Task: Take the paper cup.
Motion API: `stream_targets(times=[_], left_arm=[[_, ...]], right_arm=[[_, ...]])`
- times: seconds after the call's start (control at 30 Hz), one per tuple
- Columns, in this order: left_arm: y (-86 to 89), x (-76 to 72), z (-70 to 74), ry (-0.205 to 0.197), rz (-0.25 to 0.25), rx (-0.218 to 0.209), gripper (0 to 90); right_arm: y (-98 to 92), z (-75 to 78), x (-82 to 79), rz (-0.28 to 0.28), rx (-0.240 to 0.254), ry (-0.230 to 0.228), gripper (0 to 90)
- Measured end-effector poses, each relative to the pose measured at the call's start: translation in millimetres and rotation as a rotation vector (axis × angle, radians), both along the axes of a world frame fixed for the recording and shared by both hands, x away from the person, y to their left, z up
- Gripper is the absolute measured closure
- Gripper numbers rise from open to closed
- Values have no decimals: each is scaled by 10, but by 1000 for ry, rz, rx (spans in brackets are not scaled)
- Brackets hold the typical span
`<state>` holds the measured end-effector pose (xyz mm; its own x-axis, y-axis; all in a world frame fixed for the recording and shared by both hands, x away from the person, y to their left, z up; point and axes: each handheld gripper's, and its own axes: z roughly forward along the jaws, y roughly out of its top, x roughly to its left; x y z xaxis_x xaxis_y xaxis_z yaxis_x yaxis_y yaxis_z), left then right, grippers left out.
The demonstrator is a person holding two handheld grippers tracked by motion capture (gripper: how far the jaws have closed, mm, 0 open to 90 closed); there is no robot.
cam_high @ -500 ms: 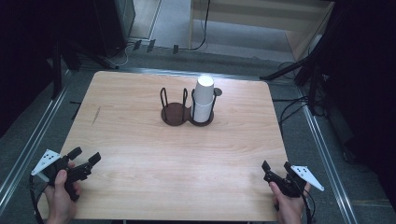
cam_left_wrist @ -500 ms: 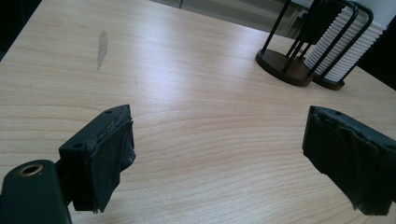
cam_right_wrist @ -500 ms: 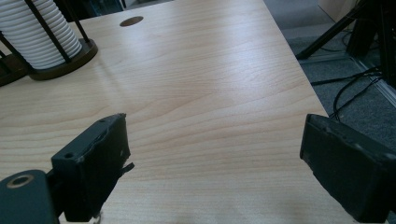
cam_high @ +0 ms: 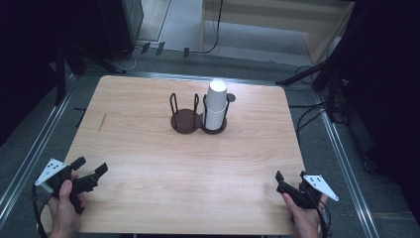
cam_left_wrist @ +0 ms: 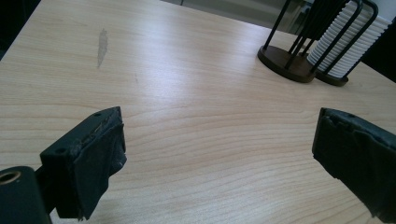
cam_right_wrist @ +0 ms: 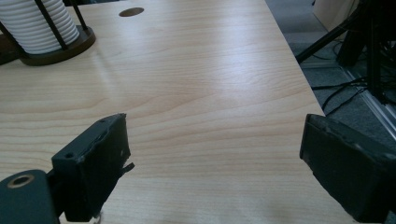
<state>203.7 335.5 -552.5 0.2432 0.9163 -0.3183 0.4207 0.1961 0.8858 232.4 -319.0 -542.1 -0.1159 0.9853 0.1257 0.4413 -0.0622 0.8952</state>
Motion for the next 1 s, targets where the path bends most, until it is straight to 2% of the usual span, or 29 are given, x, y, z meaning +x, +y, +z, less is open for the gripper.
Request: stream_targets(times=[0.13, 0.3, 0.4, 0.53, 0.73, 1.0], left_arm=[[-5, -1, 0, 4, 5, 2, 20], [-18, 5, 2, 12, 3, 20, 20], [-29, 9, 2, 14, 0, 28, 20], [-38, 12, 2, 18, 4, 34, 19], [-45, 16, 2, 22, 0, 41, 20], [-55, 18, 2, 24, 0, 48, 20]], right_arm=[[25, 18, 27, 5, 1, 2, 79], [92, 66, 44, 16, -19, -8, 78], [142, 135, 57, 18, -1, -15, 79], [215, 207, 119, 23, 5, -15, 80], [315, 289, 224, 33, -20, -20, 94], [504, 439, 344, 79, -23, -46, 94]])
